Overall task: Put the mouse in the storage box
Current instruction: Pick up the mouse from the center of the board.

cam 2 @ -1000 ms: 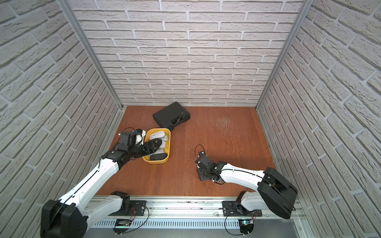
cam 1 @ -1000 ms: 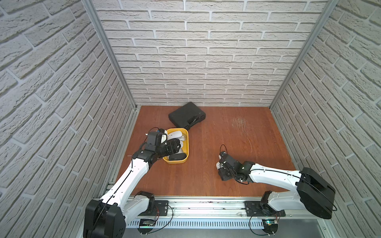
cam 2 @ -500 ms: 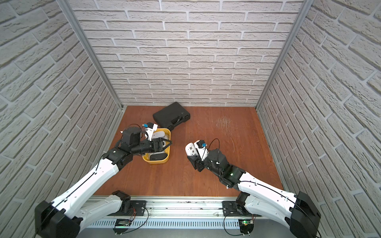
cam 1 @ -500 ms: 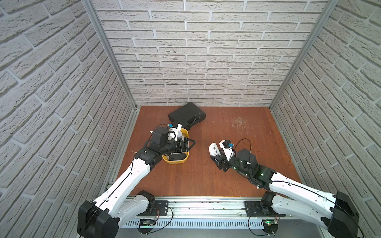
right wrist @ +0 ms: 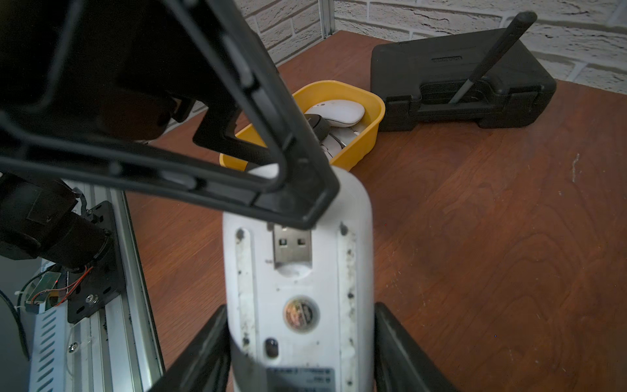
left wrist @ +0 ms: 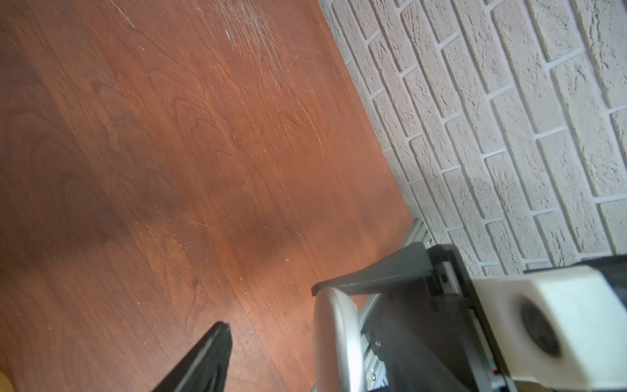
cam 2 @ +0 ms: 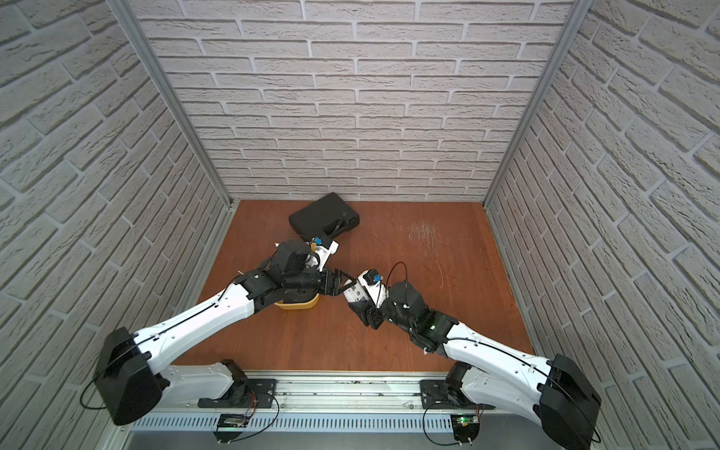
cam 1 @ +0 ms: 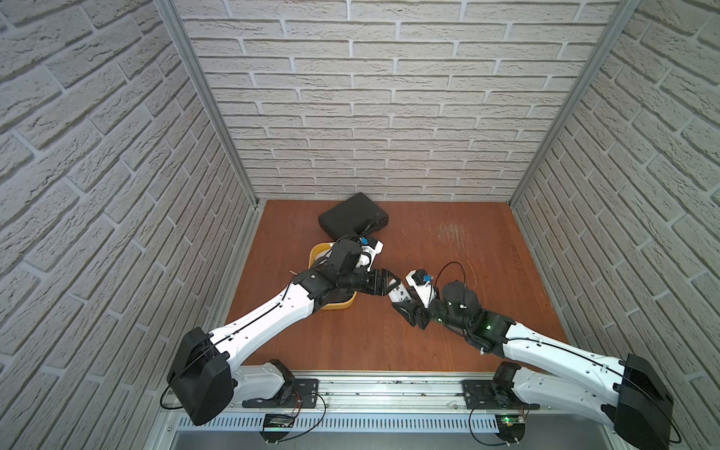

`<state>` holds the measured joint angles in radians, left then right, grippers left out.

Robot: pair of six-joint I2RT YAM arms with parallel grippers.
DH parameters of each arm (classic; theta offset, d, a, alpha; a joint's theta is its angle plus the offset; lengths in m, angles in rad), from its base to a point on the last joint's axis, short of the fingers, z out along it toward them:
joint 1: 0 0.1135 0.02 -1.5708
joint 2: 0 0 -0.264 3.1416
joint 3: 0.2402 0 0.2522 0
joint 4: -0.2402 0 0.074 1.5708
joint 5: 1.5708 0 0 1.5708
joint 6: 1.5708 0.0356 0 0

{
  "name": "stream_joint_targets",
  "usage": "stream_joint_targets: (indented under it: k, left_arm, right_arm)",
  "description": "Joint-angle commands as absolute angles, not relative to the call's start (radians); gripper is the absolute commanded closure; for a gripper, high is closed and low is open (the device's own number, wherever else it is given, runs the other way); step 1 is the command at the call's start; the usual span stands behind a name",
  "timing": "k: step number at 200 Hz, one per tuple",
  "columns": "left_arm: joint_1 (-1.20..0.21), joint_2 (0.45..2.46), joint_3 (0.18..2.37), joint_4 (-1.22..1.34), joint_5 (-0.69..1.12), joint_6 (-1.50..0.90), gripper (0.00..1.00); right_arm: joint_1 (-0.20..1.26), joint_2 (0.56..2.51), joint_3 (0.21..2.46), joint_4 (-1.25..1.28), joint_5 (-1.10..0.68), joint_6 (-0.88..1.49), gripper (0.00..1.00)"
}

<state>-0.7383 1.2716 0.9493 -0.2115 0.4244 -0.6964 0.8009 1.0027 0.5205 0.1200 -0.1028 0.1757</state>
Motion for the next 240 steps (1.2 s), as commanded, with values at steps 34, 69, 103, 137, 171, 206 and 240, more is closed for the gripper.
stream_joint_targets:
  k: [34,69,103,137,171,206,240]
  left_arm:
    - [-0.804,1.338,1.003,-0.167,0.413,-0.706,0.47]
    - [-0.822,1.348,1.006,-0.178,0.41,-0.713,0.57]
    - [-0.829,1.352,1.005,-0.178,0.421,-0.72,0.65]
    - [-0.835,1.362,1.005,-0.16,0.434,-0.733,0.85]
    - [-0.834,1.358,1.012,-0.171,0.412,-0.731,0.95]
    - [-0.792,1.35,1.029,-0.244,0.353,-0.72,1.0]
    - [-0.69,1.312,1.054,-0.37,0.294,-0.676,1.0]
  right_arm:
    - [0.798,1.008,0.549,0.17,-0.114,0.159,0.59]
    - [0.798,1.007,0.551,0.163,-0.113,0.156,0.59]
    - [0.797,1.008,0.552,0.165,-0.115,0.156,0.59]
    - [0.796,1.009,0.552,0.164,-0.112,0.157,0.59]
    - [0.796,1.012,0.551,0.162,-0.1,0.162,0.49]
    - [0.796,1.014,0.532,0.171,-0.02,0.168,0.08]
    - [0.782,1.011,0.527,0.169,0.01,0.182,0.04]
